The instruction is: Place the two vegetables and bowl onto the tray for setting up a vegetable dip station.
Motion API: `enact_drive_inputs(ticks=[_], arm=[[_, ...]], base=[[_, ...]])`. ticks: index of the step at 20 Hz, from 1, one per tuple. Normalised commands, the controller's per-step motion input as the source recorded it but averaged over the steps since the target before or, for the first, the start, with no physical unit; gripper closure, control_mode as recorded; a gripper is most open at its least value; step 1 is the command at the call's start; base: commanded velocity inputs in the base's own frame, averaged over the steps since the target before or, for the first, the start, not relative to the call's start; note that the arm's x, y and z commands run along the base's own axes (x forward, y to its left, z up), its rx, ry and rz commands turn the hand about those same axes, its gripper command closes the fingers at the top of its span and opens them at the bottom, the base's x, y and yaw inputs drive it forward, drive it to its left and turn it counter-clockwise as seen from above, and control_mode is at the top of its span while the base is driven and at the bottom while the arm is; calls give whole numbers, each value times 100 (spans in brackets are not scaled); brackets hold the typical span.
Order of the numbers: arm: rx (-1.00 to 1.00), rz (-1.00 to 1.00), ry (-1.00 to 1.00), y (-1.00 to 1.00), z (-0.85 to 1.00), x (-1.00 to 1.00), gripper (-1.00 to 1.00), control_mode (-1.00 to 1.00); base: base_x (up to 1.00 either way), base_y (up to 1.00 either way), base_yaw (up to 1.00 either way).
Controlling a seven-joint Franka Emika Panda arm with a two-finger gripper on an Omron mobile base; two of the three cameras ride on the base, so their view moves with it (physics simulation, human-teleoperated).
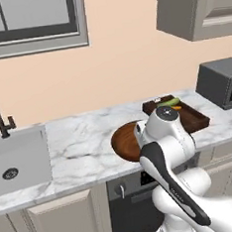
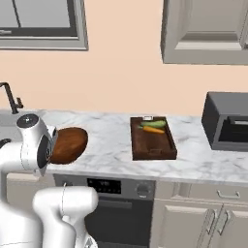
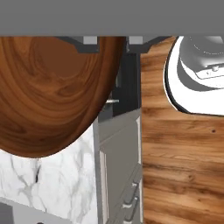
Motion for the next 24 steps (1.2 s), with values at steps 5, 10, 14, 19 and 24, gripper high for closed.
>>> enact_drive_inputs(ticks=[5,10,14,19,24], arm=[[0,0,0,0,0,0,100,100],[0,0,0,0,0,0,100,100],[0,0,0,0,0,0,100,100],[0,0,0,0,0,0,100,100],[0,0,0,0,0,0,100,100]], base=[[45,-92,0],[51,-72,0],[34,-69,10],[32,-63,16],[41,-15,7]])
